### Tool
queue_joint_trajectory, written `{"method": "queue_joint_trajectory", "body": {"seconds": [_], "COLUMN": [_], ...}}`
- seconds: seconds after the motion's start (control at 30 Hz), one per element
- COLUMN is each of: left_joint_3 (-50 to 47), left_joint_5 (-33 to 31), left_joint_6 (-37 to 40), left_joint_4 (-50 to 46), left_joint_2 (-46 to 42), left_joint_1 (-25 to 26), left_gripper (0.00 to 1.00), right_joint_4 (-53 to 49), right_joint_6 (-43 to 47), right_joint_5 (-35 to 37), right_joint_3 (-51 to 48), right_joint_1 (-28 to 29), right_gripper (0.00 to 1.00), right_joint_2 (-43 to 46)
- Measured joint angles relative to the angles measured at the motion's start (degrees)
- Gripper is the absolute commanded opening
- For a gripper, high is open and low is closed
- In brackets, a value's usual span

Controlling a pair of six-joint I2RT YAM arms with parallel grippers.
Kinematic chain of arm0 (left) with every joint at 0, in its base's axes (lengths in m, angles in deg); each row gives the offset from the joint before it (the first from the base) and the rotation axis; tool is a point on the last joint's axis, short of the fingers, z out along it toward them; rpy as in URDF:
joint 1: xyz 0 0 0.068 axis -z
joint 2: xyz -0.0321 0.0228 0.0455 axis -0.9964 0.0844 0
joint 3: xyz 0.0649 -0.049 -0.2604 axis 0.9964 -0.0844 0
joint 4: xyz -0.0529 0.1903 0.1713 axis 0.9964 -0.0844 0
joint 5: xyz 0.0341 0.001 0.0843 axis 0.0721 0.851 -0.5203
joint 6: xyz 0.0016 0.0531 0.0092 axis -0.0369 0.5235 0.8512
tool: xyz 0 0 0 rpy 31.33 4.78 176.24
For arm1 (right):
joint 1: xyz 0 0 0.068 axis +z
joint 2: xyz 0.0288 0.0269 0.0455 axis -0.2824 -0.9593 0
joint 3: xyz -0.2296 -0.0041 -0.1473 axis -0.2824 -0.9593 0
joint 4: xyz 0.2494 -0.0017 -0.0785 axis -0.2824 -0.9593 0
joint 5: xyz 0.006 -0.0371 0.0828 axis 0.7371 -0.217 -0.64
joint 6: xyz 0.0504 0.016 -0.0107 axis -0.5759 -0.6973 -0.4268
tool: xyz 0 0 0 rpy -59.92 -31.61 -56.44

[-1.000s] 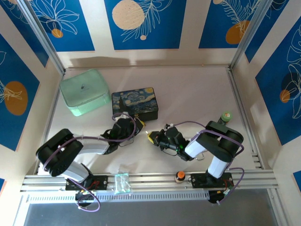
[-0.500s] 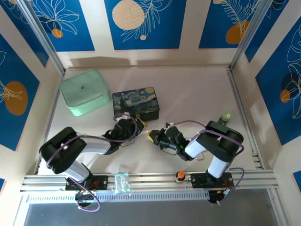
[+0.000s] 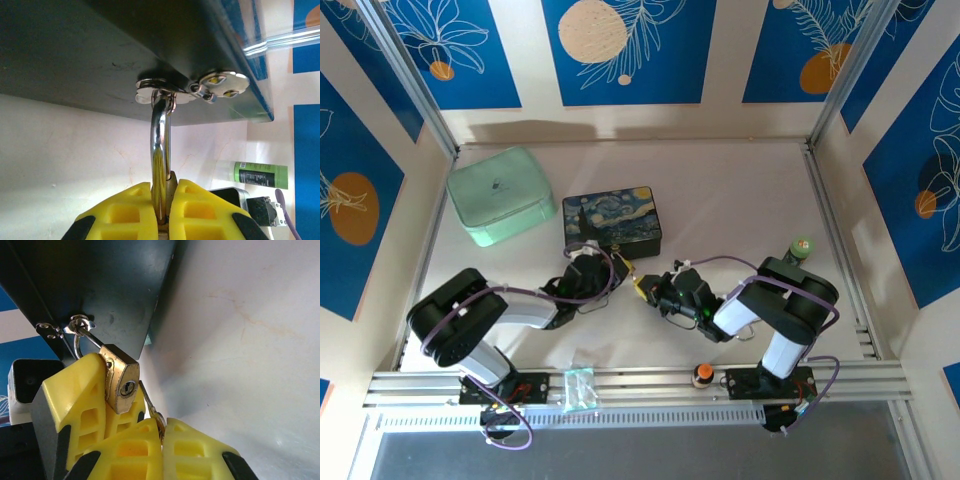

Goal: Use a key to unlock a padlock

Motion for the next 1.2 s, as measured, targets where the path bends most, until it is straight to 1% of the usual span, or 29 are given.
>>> {"method": "queue_joint_trajectory", "body": {"seconds": [0.4, 0.63, 0.83, 1.07, 1.2], "left_joint_3": [-0.20, -0.20, -0.11, 0.55, 0.61], "left_joint_5": [0.02, -0.02, -0.02, 0.55, 0.63], "left_joint_6": [0.15, 0.22, 0.63, 0.55, 0.52], "left_joint_4": [1.22, 1.66, -0.74, -0.02, 0.57], "left_joint_2": [1.86, 2.51, 0.46, 0.81, 1.36], "left_joint_1": [0.35, 0.46, 0.46, 0.70, 1.01], "left_gripper": [0.00, 0.00, 0.00, 0.00, 0.00], "right_joint_4": [-3.37, -5.18, -7.78, -8.17, -10.01], "right_joint_6": [1.55, 1.42, 1.46, 2.16, 3.19], "right_joint_5": [2.08, 2.60, 3.10, 3.04, 2.86], "right_joint_3": [-1.22, -1.27, -1.99, -1.97, -1.79], "right_joint_1": [0.31, 0.33, 0.31, 0.15, 0.04], "right_gripper": [0.00, 0.00, 0.00, 0.00, 0.00], "right_joint_2": [5.73, 5.92, 7.32, 8.20, 9.90]}}
